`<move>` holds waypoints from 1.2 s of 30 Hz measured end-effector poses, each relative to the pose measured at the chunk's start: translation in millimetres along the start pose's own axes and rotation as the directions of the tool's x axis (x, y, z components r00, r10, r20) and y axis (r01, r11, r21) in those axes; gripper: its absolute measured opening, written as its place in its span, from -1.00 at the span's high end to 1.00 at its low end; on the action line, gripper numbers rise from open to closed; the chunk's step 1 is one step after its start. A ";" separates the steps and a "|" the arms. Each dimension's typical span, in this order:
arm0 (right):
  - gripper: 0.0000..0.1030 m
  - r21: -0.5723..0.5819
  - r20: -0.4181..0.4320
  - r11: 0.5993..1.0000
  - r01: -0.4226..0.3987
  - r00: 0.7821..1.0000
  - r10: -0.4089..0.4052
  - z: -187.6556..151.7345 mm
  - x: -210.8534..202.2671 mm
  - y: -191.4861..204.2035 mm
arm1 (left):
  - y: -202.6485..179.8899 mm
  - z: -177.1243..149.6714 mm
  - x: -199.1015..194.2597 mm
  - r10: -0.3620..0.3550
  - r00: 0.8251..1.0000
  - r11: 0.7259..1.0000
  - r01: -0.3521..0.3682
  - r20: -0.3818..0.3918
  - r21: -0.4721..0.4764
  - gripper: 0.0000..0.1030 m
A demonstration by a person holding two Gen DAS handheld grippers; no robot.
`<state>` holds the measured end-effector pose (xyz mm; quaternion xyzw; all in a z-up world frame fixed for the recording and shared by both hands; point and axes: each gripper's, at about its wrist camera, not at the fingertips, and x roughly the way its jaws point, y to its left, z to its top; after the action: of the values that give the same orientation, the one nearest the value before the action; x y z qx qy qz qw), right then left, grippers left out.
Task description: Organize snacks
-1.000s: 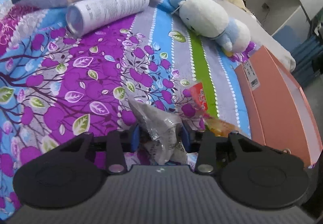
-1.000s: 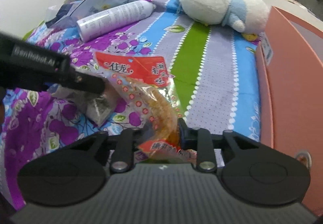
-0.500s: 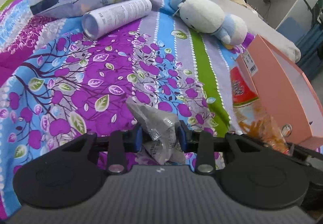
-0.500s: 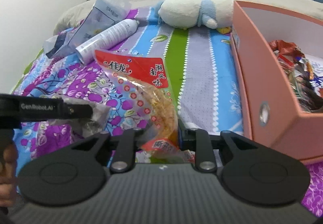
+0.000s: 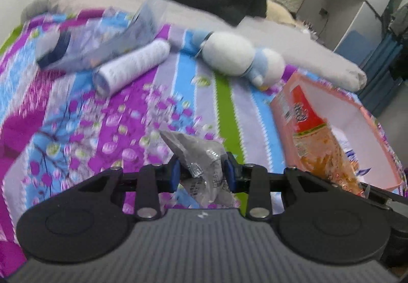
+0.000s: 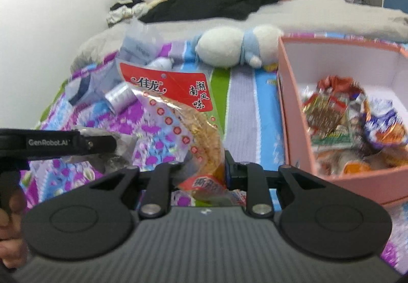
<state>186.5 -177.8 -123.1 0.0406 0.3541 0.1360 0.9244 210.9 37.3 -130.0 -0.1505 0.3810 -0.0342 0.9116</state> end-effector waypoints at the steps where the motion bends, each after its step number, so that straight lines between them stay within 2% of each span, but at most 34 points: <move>1: 0.51 -0.006 0.007 1.000 0.002 1.000 -0.002 4.8 -3.6 -0.4 | -5.4 6.6 -4.5 -0.007 1.000 1.000 0.007 0.012 0.006 0.23; 12: 0.51 -0.007 0.118 0.999 0.047 0.992 -0.046 73.1 -50.3 -25.7 | -77.8 81.3 -35.7 -0.114 0.987 0.992 0.107 0.109 0.068 0.23; 23: 0.51 0.019 0.239 0.993 0.113 0.964 -0.114 142.6 -87.3 -72.4 | -166.1 146.5 -35.8 -0.223 0.962 0.965 0.196 0.156 0.174 0.23; 29: 0.50 0.068 0.243 0.986 0.153 0.956 -0.165 155.3 -84.2 -112.8 | -213.7 154.8 -5.1 -0.278 0.955 0.943 0.250 0.107 0.218 0.23; 36: 0.50 0.144 0.134 0.968 0.205 0.965 -0.225 137.5 -52.3 -165.3 | -253.8 138.0 60.8 -0.291 0.956 0.925 0.289 -0.029 0.245 0.23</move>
<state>277.6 -348.1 -15.2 0.0716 0.2945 0.0081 0.9529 364.5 -180.9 -3.7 -0.0909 0.3436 -0.2151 0.9096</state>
